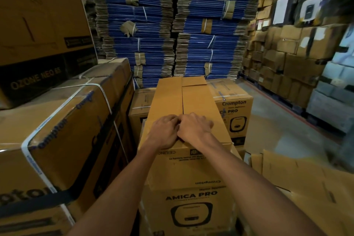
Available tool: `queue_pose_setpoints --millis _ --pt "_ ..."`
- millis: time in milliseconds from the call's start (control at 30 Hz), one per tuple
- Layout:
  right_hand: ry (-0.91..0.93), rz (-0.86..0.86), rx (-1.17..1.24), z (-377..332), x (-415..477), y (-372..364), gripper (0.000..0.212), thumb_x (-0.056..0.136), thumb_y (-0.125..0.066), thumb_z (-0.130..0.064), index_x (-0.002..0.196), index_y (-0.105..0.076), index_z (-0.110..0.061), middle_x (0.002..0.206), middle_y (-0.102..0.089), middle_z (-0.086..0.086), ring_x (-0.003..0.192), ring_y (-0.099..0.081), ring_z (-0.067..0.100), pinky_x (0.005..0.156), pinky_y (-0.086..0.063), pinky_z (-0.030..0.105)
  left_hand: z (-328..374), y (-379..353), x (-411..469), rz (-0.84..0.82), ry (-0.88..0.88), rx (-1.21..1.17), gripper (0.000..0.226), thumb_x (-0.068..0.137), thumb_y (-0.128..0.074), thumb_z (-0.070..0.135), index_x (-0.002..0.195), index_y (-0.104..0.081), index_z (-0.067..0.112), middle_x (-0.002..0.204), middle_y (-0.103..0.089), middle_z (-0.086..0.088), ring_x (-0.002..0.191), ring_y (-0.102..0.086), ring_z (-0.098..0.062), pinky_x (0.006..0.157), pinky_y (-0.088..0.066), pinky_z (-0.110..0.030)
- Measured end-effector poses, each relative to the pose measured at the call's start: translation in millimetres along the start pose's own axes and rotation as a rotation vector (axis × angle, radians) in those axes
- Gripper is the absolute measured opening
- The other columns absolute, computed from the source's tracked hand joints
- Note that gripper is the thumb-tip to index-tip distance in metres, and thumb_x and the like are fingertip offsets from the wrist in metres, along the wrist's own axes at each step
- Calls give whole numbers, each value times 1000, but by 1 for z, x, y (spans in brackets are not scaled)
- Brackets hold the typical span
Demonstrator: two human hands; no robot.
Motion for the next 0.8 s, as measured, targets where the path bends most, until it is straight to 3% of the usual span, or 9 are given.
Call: queue_pose_setpoints --millis 100,167,233,333,400,533,600,700,800 --pt "65 7 2 -2 5 13 19 92 -58 -20 109 -68 -19 106 -64 6 99 -61 31 85 -53 53 3 2 -1 -21 -9 20 53 100 -40 47 143 -53 19 147 -53 -5 133 -48 -27 111 -37 -44" --pt "117 -1 58 6 14 33 9 93 -61 -19 99 -68 -16 100 -67 5 87 -63 23 78 -57 43 8 3 -4 -27 3 28 58 101 -34 59 144 -50 24 151 -48 -1 137 -43 -24 114 -33 -46" --pt "151 -22 79 18 26 54 15 96 -61 -25 102 -72 -17 103 -68 3 89 -63 20 76 -55 37 14 4 -6 -55 -26 53 62 103 -27 64 150 -43 26 157 -41 2 144 -34 -22 118 -25 -45" --pt "224 -77 5 26 36 62 23 97 -58 -31 110 -75 -23 119 -66 2 104 -60 22 92 -54 42 32 10 -4 -164 -172 28 50 109 -30 45 152 -44 21 160 -37 0 148 -28 -20 120 -16 -38" --pt "248 -94 -41 25 38 55 18 96 -60 -31 102 -75 -23 116 -67 2 102 -60 22 88 -54 41 45 10 5 -265 -169 -22 45 109 -35 42 144 -54 21 154 -45 -5 141 -37 -25 118 -21 -37" --pt "257 -69 -43 25 34 44 11 97 -63 -31 97 -70 -23 106 -63 4 91 -59 23 70 -45 36 71 -2 22 -451 -54 -39 78 89 -47 75 152 -43 28 157 -42 -5 145 -33 -24 123 -15 -46" --pt "260 -67 -25 31 32 43 13 97 -62 -29 99 -72 -22 103 -62 4 88 -59 21 67 -44 34 81 -6 30 -401 16 -185 96 64 -62 82 141 -56 26 144 -56 -5 135 -46 -24 120 -27 -48" --pt "264 -59 51 45 33 53 13 97 -60 -27 91 -71 -25 103 -65 1 89 -61 19 75 -54 39 75 -18 51 -307 56 -355 89 36 -76 92 106 -73 36 105 -74 8 105 -65 -17 99 -52 -46" --pt "254 -34 142 57 38 74 11 97 -60 -27 91 -68 -26 104 -67 -1 92 -62 19 80 -55 38 77 -2 52 -243 52 -383 91 34 -83 82 109 -71 34 107 -72 9 108 -63 -18 98 -51 -46"
Point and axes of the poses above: each hand's wrist, its own x-axis towards the middle knuckle, its own y-axis out of the back of the hand, z = x × y, the point moved 4 cm from there along x, towards the middle knuckle
